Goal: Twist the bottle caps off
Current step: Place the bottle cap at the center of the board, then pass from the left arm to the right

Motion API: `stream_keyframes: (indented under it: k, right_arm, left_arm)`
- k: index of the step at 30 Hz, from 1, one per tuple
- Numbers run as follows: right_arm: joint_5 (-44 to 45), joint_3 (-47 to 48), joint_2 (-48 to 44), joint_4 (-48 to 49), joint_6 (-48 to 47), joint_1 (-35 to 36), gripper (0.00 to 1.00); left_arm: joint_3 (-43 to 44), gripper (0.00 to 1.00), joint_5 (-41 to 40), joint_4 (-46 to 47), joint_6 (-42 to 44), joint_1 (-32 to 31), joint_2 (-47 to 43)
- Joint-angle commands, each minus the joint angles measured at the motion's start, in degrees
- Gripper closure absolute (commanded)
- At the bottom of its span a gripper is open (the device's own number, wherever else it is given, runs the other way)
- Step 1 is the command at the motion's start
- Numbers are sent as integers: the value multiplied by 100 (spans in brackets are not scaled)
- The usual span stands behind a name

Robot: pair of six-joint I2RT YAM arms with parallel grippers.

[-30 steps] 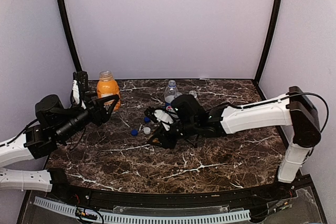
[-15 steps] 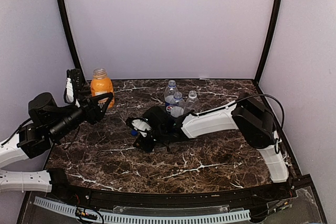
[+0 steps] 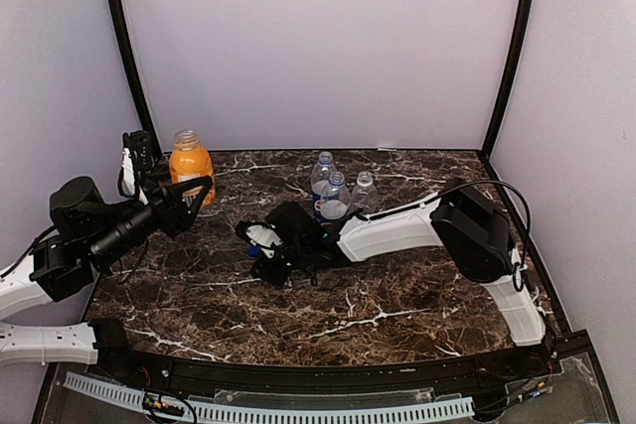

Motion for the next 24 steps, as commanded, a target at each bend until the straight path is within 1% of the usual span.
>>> stream_keyframes:
  k: [1,3,7,13,20,24]
  right_arm:
    - [66,56,-2,68,-32,50,58]
    - [62,29,-17,71,-32,59,56]
    - [82,2,-8,67,-32,102,50]
    - [99,-112,-132,72,-29,149,45]
    - [-81,-448,-713,124,-32,362,33]
    - [-280,-886,-1359,191,-3,464,29]
  left_arm:
    - [-101,91,25,83,111,37,-141]
    - [-114,91,23,106,127,37,-147]
    - [-139,90,30,144,143,37,-134]
    - [-155,90,29,171,158,37,-134]
    - [-111,90,-19,83,144,42,-80]
    - [-27,90,-13,-40,149,45,-2]
